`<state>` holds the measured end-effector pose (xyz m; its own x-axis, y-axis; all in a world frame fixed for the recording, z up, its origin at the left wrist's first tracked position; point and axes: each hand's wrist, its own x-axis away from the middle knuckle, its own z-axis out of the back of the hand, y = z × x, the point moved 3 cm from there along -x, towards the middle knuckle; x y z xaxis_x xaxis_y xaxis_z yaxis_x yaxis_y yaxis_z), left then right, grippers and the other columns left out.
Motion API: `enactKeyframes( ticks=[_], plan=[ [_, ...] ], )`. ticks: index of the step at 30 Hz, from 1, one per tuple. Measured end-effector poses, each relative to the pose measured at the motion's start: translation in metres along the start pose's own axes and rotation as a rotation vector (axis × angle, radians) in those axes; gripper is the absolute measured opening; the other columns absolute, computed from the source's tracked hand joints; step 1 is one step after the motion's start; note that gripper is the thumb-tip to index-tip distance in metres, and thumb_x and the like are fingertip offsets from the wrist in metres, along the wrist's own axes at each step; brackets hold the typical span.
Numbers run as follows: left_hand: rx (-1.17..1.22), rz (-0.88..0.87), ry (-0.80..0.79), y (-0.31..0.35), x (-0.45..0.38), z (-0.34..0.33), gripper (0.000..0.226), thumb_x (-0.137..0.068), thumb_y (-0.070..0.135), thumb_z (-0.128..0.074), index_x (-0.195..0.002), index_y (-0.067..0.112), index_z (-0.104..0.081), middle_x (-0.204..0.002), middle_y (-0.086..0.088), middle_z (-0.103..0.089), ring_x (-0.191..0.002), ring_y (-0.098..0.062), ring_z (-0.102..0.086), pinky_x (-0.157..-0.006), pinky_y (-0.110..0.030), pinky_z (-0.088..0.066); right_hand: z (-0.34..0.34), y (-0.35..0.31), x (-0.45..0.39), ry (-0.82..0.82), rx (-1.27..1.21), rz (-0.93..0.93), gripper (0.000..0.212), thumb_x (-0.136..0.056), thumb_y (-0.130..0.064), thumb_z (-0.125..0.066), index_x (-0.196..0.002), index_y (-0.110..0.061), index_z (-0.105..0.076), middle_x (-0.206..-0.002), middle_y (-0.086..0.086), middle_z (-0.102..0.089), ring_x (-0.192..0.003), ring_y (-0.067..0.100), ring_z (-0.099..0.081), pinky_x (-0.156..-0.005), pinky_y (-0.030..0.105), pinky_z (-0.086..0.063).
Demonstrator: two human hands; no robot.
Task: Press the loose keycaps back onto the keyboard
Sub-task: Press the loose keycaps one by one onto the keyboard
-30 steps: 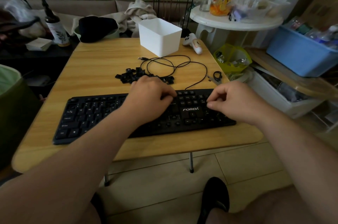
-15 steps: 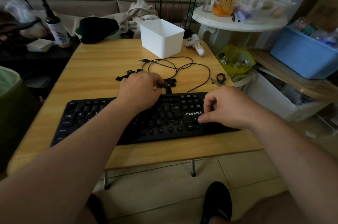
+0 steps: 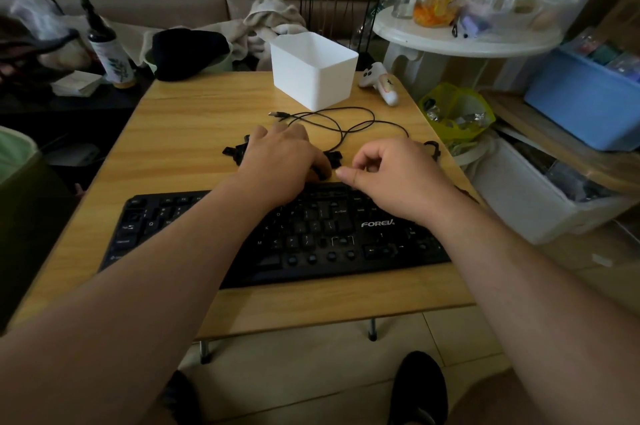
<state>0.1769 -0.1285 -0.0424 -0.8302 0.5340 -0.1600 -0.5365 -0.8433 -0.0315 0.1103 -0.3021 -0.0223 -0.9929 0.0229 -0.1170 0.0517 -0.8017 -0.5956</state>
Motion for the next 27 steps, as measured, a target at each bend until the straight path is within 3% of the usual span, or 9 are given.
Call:
enactKeyframes(
  ticks=[3, 5, 8, 10, 18, 22, 27],
  plan=[
    [0.148, 0.015, 0.050, -0.003, 0.000, 0.000, 0.019, -0.099, 0.050, -0.061, -0.115, 0.051, -0.072, -0.110, 0.008, -0.050, -0.117, -0.023, -0.048, -0.099, -0.046, -0.038, -0.002, -0.002, -0.004, 0.017, -0.006, 0.016, 0.019, -0.088, -0.048, -0.077, -0.082, -0.031, -0.072, -0.071, -0.010, -0.061, -0.065, 0.005, -0.054, -0.055, 0.024, -0.038],
    [0.436, 0.064, 0.124, -0.005, 0.001, 0.006, 0.017, -0.099, 0.040, -0.064, -0.111, 0.042, -0.076, -0.102, 0.013, -0.060, -0.105, -0.013, -0.054, -0.091, -0.036, -0.041, -0.003, -0.002, -0.006, 0.057, -0.037, 0.050, 0.009, -0.088, -0.040, -0.079, -0.091, -0.036, -0.072, -0.081, -0.009, -0.063, -0.070, 0.006, -0.056, -0.059, 0.025, -0.041],
    [1.028, 0.192, 0.086, -0.002, 0.004, 0.012, 0.015, -0.100, 0.029, -0.066, -0.105, 0.033, -0.080, -0.084, 0.008, -0.075, -0.071, -0.006, -0.059, -0.072, -0.028, -0.049, -0.002, -0.003, -0.008, 0.121, -0.041, 0.121, 0.038, -0.085, -0.031, -0.082, -0.115, -0.046, -0.066, -0.096, -0.014, -0.059, -0.077, 0.005, -0.059, -0.060, 0.013, -0.039],
    [1.231, 0.234, 0.043, 0.002, 0.006, 0.012, 0.014, -0.100, 0.026, -0.067, -0.103, 0.031, -0.080, -0.082, 0.004, -0.076, -0.069, -0.006, -0.060, -0.071, -0.031, -0.051, -0.001, -0.005, -0.006, 0.150, -0.052, 0.150, 0.048, -0.082, -0.027, -0.085, -0.121, -0.046, -0.064, -0.099, -0.019, -0.058, -0.079, 0.005, -0.061, -0.062, 0.011, -0.040],
    [1.413, 0.324, -0.051, 0.005, 0.016, 0.006, 0.019, -0.100, 0.016, -0.068, -0.112, 0.025, -0.079, -0.098, 0.005, -0.080, -0.088, -0.008, -0.068, -0.078, -0.026, -0.052, -0.002, -0.003, 0.001, 0.162, -0.085, 0.223, 0.055, -0.082, -0.022, -0.085, -0.129, -0.041, -0.066, -0.100, -0.017, -0.058, -0.079, 0.005, -0.062, -0.072, 0.023, -0.053],
    [1.539, 0.325, -0.068, 0.012, 0.019, 0.005, 0.025, -0.098, 0.004, -0.068, -0.120, 0.011, -0.075, -0.110, -0.003, -0.079, -0.108, -0.023, -0.073, -0.093, -0.035, -0.059, -0.001, -0.004, 0.004, 0.163, -0.086, 0.258, 0.053, -0.079, -0.021, -0.085, -0.125, -0.041, -0.070, -0.102, -0.017, -0.060, -0.079, 0.004, -0.062, -0.073, 0.028, -0.057],
    [1.664, 0.249, -0.145, 0.019, 0.025, 0.012, 0.037, -0.093, -0.012, -0.064, -0.122, 0.009, -0.072, -0.115, -0.002, -0.078, -0.110, -0.018, -0.074, -0.095, -0.030, -0.058, 0.002, -0.003, 0.003, 0.214, -0.092, 0.255, 0.047, -0.079, -0.020, -0.087, -0.120, -0.039, -0.072, -0.100, -0.017, -0.061, -0.075, 0.003, -0.064, -0.075, 0.034, -0.059]
  ],
)
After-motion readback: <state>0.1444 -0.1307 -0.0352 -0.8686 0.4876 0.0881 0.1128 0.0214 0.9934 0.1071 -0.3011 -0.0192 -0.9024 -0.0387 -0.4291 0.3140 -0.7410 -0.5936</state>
